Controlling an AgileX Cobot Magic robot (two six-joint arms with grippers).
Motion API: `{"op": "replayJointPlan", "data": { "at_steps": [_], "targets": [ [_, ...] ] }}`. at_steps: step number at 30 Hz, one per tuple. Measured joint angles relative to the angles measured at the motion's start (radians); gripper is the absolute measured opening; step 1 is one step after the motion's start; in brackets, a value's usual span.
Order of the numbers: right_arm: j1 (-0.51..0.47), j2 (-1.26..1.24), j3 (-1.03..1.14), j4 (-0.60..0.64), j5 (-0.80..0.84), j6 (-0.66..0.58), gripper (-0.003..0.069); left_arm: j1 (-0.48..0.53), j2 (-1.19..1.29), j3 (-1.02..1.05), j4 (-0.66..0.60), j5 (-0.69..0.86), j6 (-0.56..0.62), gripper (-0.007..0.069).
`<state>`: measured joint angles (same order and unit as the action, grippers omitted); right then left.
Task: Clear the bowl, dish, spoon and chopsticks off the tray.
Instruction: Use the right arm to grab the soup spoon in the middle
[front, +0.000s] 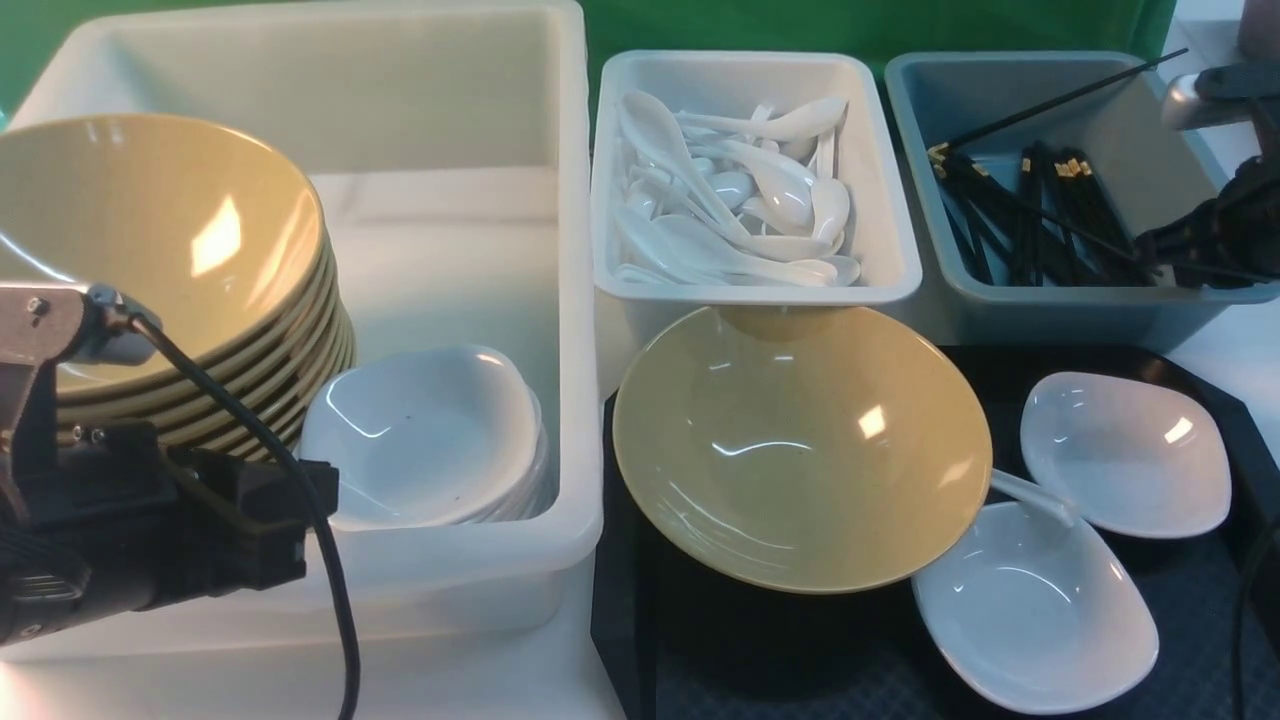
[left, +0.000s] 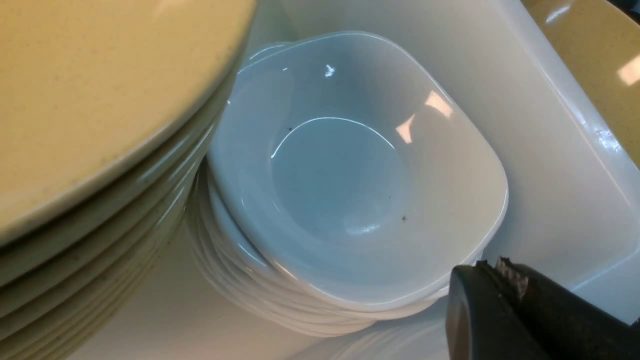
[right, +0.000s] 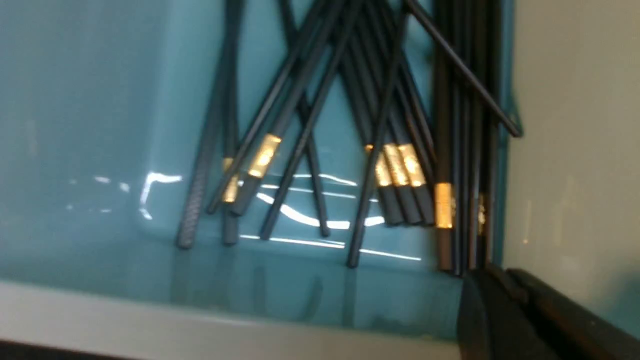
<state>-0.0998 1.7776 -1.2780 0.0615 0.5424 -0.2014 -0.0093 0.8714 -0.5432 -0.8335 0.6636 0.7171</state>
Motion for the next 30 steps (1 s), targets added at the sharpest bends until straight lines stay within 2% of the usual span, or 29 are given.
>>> {"op": "replayJointPlan", "data": {
  "at_steps": [8, 12, 17, 19, 22, 25, 30],
  "targets": [
    [0.002, -0.221, 0.004, -0.001, 0.088, -0.003, 0.0044, 0.000, 0.000, 0.000, 0.001, -0.008, 0.000, -0.0001],
    [0.058, -0.425, 0.071, -0.001, 0.113, -0.001, 0.0047, 0.000, 0.000, 0.000, -0.016, -0.009, 0.000, -0.0001],
    [0.134, -0.565, 0.204, 0.008, 0.228, -0.002, 0.0067, 0.000, 0.000, 0.000, -0.034, -0.011, 0.004, -0.0001],
    [0.172, -0.578, 0.296, 0.007, 0.287, -0.014, 0.0095, 0.000, 0.000, 0.000, -0.038, -0.011, 0.004, -0.0001],
    [0.213, -0.568, 0.390, 0.007, 0.282, -0.036, 0.0141, -0.006, 0.000, 0.000, -0.040, -0.012, 0.004, -0.0001],
    [0.280, -0.535, 0.486, 0.007, 0.196, -0.083, 0.0221, -0.026, 0.000, 0.000, -0.041, -0.014, 0.005, -0.0001],
    [0.352, -0.448, 0.508, 0.008, 0.045, -0.141, 0.0335, -0.043, 0.000, 0.000, -0.041, -0.008, 0.011, -0.0001]
  ]
}}
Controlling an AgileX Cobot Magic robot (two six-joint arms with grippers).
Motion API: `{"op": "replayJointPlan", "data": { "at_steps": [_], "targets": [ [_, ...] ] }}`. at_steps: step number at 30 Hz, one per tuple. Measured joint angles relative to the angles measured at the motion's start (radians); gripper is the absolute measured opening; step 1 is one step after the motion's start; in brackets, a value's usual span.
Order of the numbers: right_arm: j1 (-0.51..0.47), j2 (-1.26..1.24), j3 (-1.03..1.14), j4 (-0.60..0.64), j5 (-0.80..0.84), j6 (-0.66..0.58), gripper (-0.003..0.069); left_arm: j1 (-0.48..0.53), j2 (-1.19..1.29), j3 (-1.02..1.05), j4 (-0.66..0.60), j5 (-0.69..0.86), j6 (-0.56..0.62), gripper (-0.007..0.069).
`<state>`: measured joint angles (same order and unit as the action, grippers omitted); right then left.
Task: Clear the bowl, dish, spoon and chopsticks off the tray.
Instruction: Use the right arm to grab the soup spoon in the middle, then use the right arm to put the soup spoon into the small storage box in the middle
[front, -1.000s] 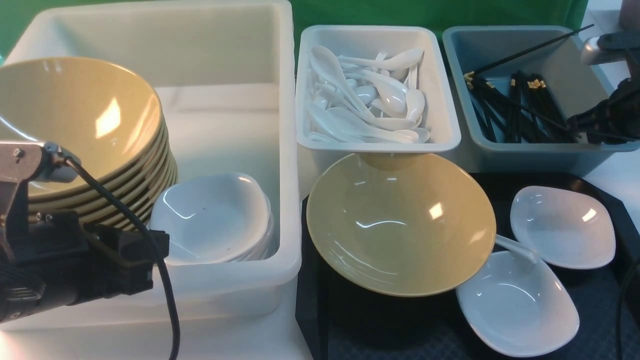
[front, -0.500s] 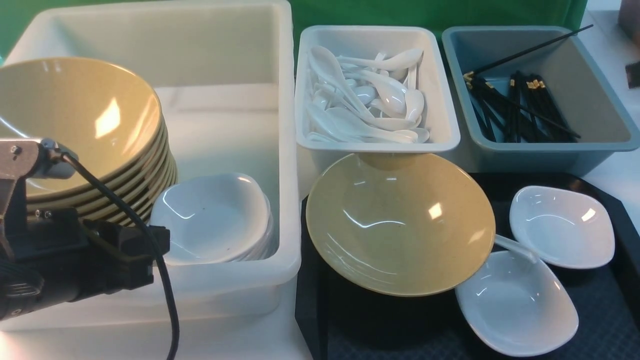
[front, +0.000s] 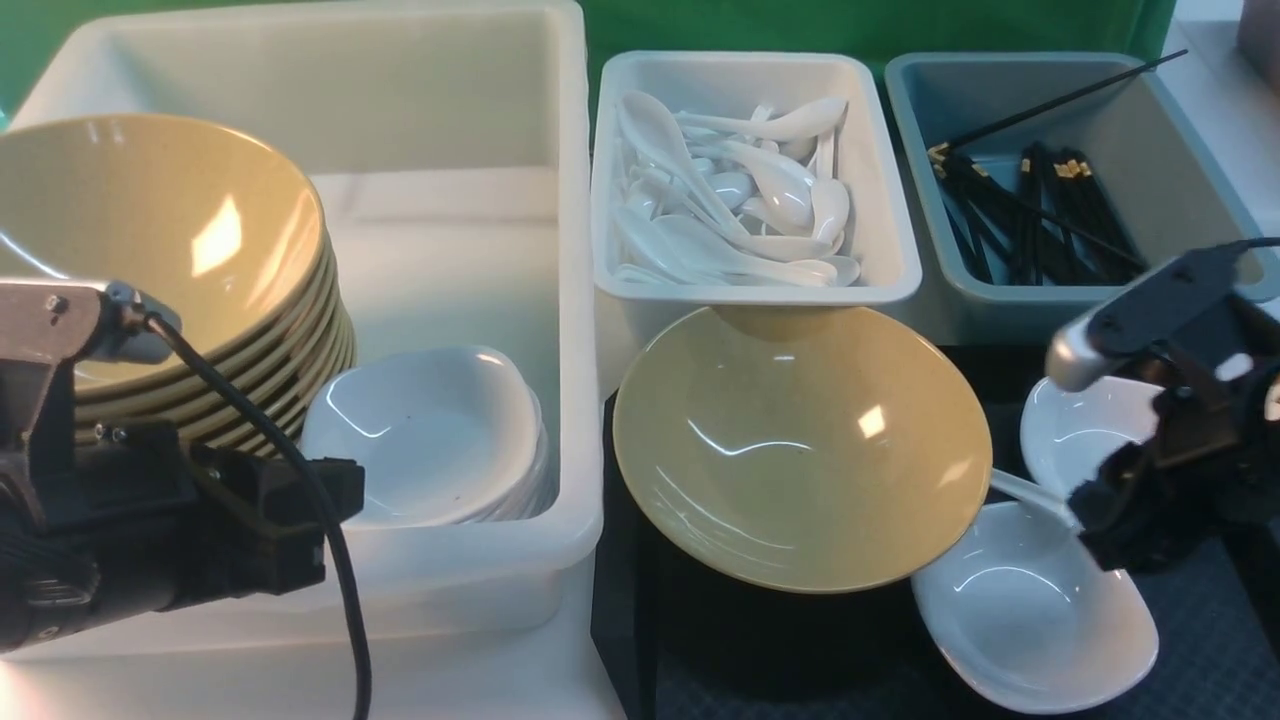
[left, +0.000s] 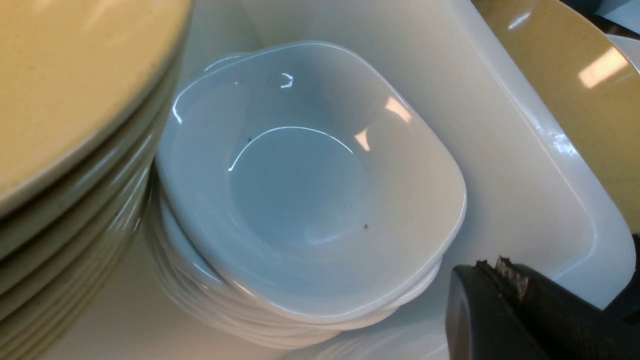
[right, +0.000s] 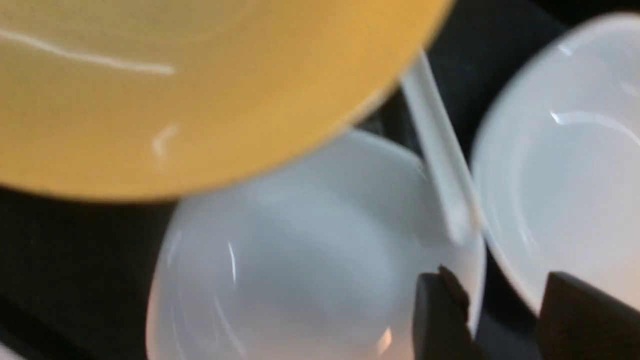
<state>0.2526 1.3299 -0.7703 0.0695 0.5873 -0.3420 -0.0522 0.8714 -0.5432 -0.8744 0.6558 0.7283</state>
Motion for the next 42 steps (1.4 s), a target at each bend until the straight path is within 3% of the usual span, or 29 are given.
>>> {"op": "replayJointPlan", "data": {
  "at_steps": [9, 11, 16, 18, 27, 36, 42],
  "targets": [
    [0.015, 0.219, 0.000, -0.014, -0.202, -0.117, 0.0359, 0.000, 0.000, 0.000, 0.000, 0.022, 0.004, -0.0001],
    [0.015, 0.249, 0.000, -0.016, -0.214, -0.125, 0.0347, 0.000, 0.000, 0.000, 0.000, 0.023, 0.004, -0.0001],
    [0.015, 0.269, -0.001, -0.017, -0.219, -0.126, 0.0237, 0.000, 0.000, 0.000, 0.000, 0.031, 0.004, -0.0001],
    [0.015, 0.243, -0.001, -0.017, -0.208, -0.126, 0.0162, 0.000, 0.000, 0.000, 0.000, 0.031, 0.004, -0.0001],
    [0.016, 0.069, -0.001, -0.024, -0.125, -0.126, 0.0157, 0.000, 0.000, 0.000, 0.000, 0.031, 0.004, -0.0001],
    [0.016, -0.068, 0.000, -0.175, 0.049, -0.072, 0.0154, 0.000, 0.000, 0.000, 0.000, 0.031, 0.012, -0.0001],
    [0.016, -0.132, -0.039, -0.205, 0.143, -0.057, 0.0155, 0.000, 0.000, 0.000, 0.000, 0.025, 0.015, -0.0001]
  ]
}}
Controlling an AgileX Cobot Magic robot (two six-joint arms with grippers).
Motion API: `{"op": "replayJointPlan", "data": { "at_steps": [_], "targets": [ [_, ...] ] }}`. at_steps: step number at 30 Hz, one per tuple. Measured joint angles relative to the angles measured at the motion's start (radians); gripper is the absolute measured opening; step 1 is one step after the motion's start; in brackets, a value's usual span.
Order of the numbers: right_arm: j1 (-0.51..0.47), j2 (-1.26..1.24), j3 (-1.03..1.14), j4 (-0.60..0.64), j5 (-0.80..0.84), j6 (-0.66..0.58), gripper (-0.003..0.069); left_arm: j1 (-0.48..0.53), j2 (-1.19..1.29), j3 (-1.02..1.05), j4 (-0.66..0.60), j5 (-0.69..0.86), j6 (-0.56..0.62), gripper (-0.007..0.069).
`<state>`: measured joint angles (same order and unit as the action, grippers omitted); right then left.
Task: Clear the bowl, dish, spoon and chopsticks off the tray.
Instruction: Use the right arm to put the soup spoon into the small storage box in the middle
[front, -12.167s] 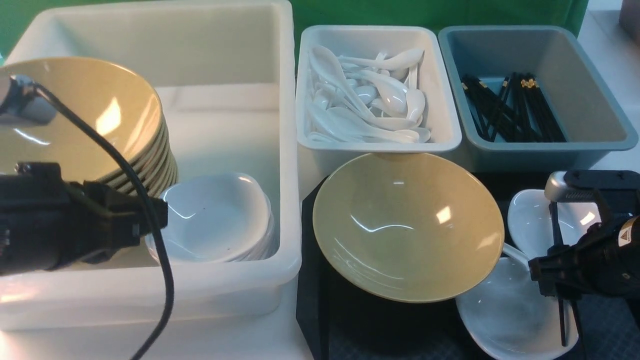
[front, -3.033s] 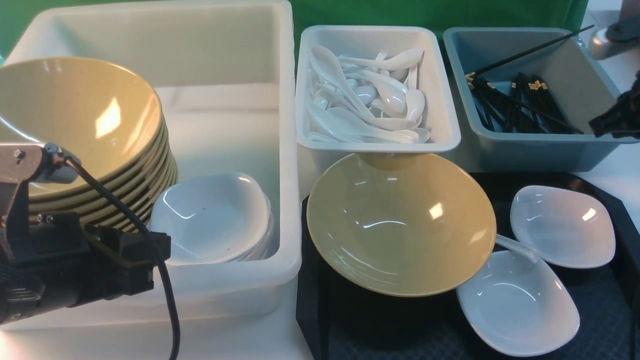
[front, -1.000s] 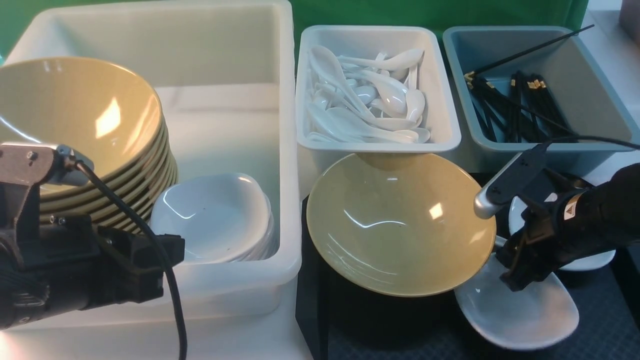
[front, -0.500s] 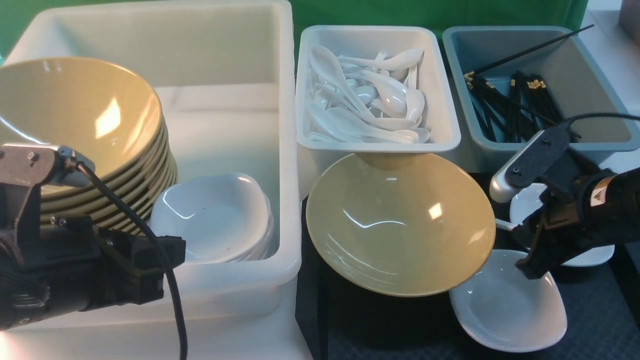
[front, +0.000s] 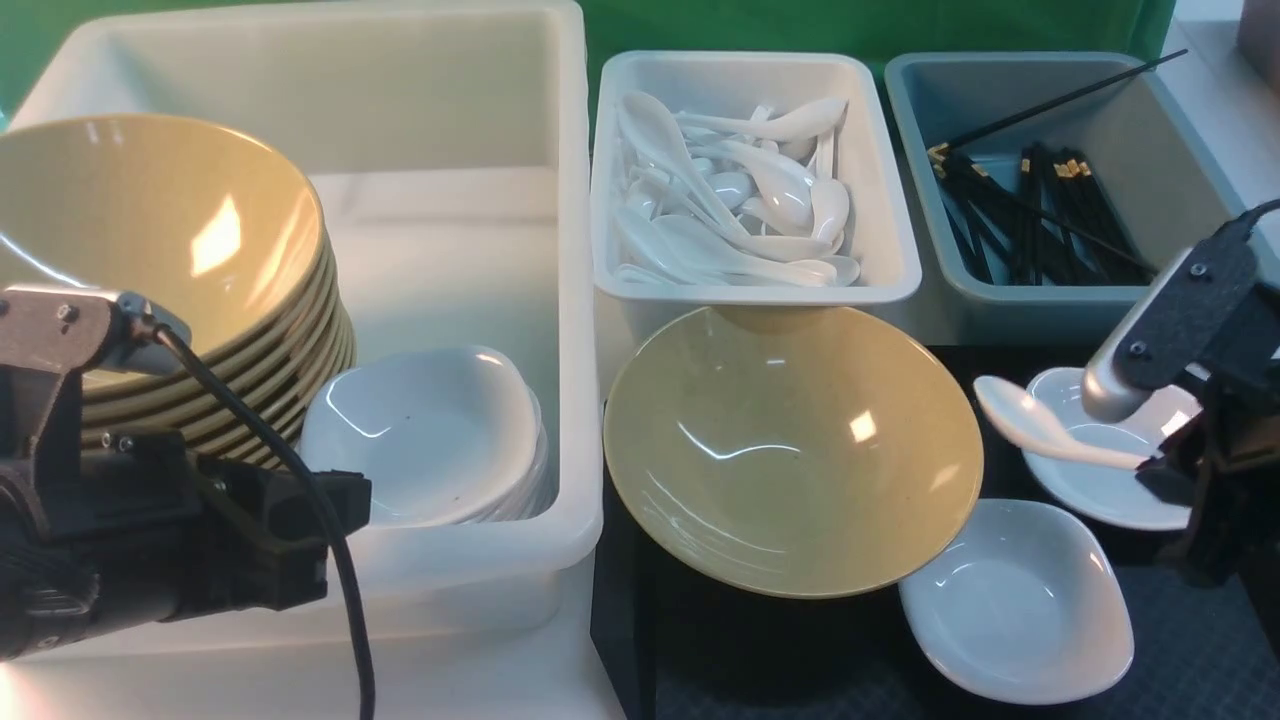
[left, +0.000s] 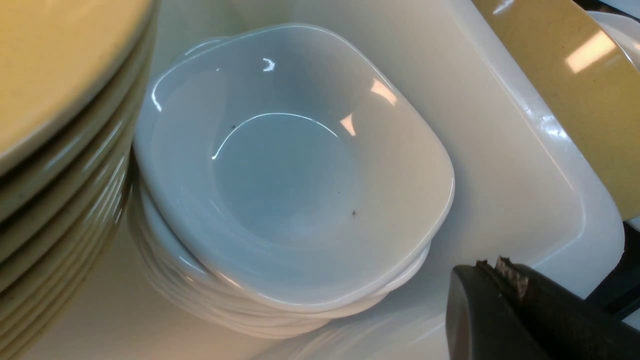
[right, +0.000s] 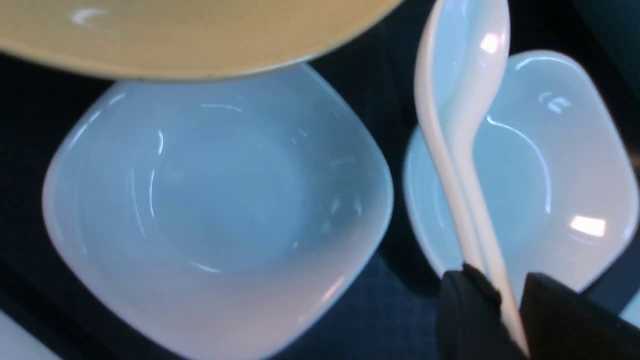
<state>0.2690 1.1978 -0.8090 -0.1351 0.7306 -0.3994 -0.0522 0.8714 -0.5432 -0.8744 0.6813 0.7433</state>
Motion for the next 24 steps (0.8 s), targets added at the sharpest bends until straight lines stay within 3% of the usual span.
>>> {"op": "replayJointPlan", "data": {
  "at_steps": [4, 14, 18, 22, 24],
  "targets": [
    [0.000, -0.039, -0.122, -0.003, -0.003, 0.007, 0.0155, 0.000, 0.000, 0.000, 0.001, -0.013, 0.000, -0.0001],
    [0.047, 0.201, -0.348, 0.135, -0.555, 0.001, 0.0154, 0.000, 0.000, 0.000, -0.008, -0.044, 0.000, -0.0001],
    [0.068, 0.384, -0.465, 0.135, -0.581, 0.061, 0.0154, 0.000, 0.000, 0.000, -0.008, -0.044, 0.004, -0.0001],
    [0.070, 0.535, -0.593, 0.135, -0.482, 0.148, 0.0180, 0.000, 0.000, 0.000, -0.008, -0.044, 0.011, -0.0001],
    [0.070, 0.616, -0.707, 0.135, -0.341, 0.182, 0.0261, 0.000, 0.000, 0.000, -0.001, -0.043, 0.015, -0.0001]
  ]
}}
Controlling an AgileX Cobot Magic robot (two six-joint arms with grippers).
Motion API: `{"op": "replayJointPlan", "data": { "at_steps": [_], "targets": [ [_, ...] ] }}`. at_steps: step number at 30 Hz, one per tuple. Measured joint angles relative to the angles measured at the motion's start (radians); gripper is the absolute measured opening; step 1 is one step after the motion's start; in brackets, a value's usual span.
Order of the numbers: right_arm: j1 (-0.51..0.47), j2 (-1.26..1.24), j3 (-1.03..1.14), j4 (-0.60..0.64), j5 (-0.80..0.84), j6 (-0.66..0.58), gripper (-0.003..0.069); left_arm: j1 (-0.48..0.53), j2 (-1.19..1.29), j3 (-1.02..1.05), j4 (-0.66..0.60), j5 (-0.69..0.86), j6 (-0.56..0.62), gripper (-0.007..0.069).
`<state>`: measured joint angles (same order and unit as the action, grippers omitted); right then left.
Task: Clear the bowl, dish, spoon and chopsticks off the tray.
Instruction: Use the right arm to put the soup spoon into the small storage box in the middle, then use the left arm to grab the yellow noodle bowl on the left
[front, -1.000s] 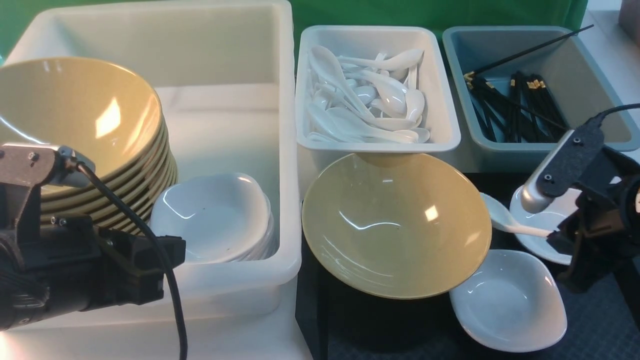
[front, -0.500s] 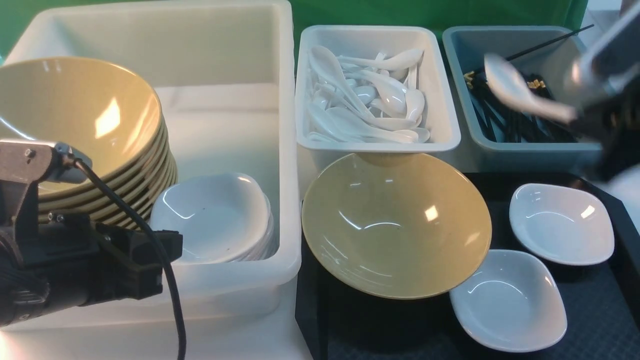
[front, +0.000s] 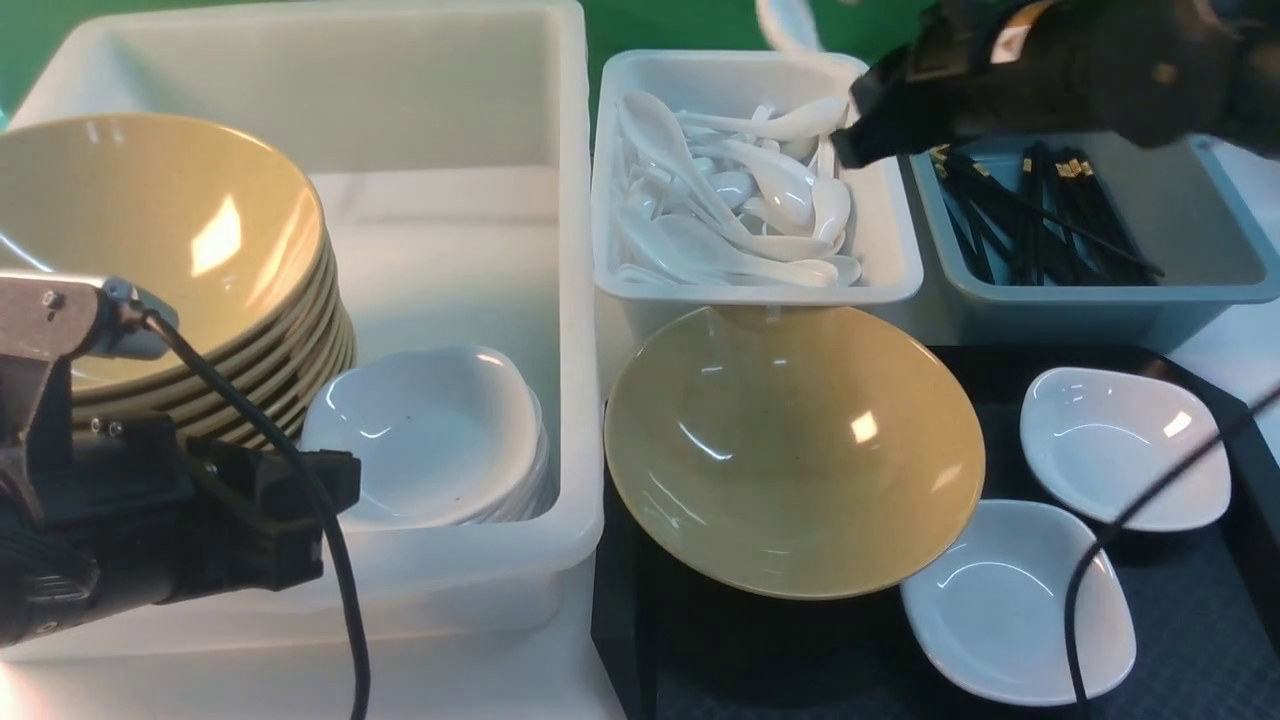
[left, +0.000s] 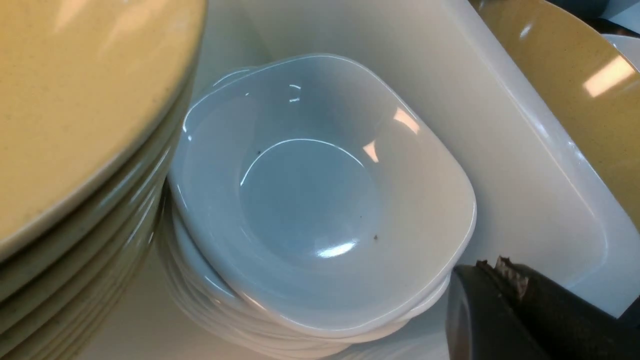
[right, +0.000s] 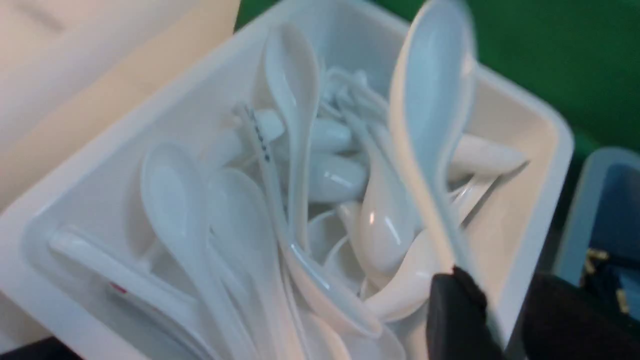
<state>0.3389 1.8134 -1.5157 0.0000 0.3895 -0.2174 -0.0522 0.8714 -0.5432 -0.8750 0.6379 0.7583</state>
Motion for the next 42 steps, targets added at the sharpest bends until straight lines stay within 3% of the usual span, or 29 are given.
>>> {"op": "replayJointPlan", "data": {
  "at_steps": [3, 6, 9, 12, 15, 17, 19, 22, 24, 30, 33, 38, 42],
  "targets": [
    [0.000, 0.018, -0.093, 0.000, 0.172, 0.006, 0.0341, 0.000, 0.000, 0.000, 0.019, 0.002, 0.003, -0.0001],
    [0.000, -0.005, -0.191, 0.000, 0.391, -0.023, 0.0367, 0.000, 0.000, 0.000, 0.027, 0.003, 0.004, -0.0001],
    [0.000, -0.054, -0.224, 0.000, 0.546, -0.049, 0.0341, 0.000, 0.000, 0.000, 0.027, 0.027, 0.005, -0.0001],
    [0.000, -0.180, -0.197, 0.000, 0.705, -0.069, 0.0239, 0.000, 0.000, -0.002, -0.001, 0.102, 0.013, -0.0001],
    [0.000, -0.344, -0.091, 0.000, 0.721, -0.078, 0.0132, 0.000, 0.000, -0.033, -0.061, 0.203, 0.034, -0.0001],
    [0.000, -0.403, -0.038, 0.000, 0.713, -0.078, 0.0102, 0.000, 0.000, -0.069, -0.101, 0.252, 0.053, -0.0001],
    [0.000, -0.564, 0.149, 0.000, 0.657, -0.070, 0.0039, 0.000, 0.000, -0.168, -0.172, 0.321, 0.075, -0.0001],
    [0.000, -0.681, 0.305, 0.000, 0.602, -0.063, 0.0032, 0.000, 0.000, -0.246, -0.194, 0.335, 0.072, -0.0001],
    [0.000, -0.809, 0.539, -0.013, 0.516, -0.029, 0.0032, 0.000, 0.014, -0.347, -0.195, 0.359, 0.045, -0.0001],
    [0.000, -0.949, 0.796, -0.029, 0.460, 0.008, 0.0032, -0.025, 0.096, -0.464, -0.175, 0.460, -0.023, -0.0001],
    [0.000, -0.992, 0.862, -0.068, 0.482, 0.040, 0.0032, -0.119, 0.179, -0.497, -0.105, 0.463, -0.079, -0.0001],
    [0.000, -1.040, 0.874, -0.167, 0.513, 0.133, 0.0032, -0.444, 0.404, -0.563, 0.115, 0.361, -0.225, -0.0001],
    [0.000, -1.046, 0.882, -0.173, 0.501, 0.167, 0.0032, -0.636, 0.621, -0.693, 0.287, 0.292, -0.338, -0.0001]
  ]
}}
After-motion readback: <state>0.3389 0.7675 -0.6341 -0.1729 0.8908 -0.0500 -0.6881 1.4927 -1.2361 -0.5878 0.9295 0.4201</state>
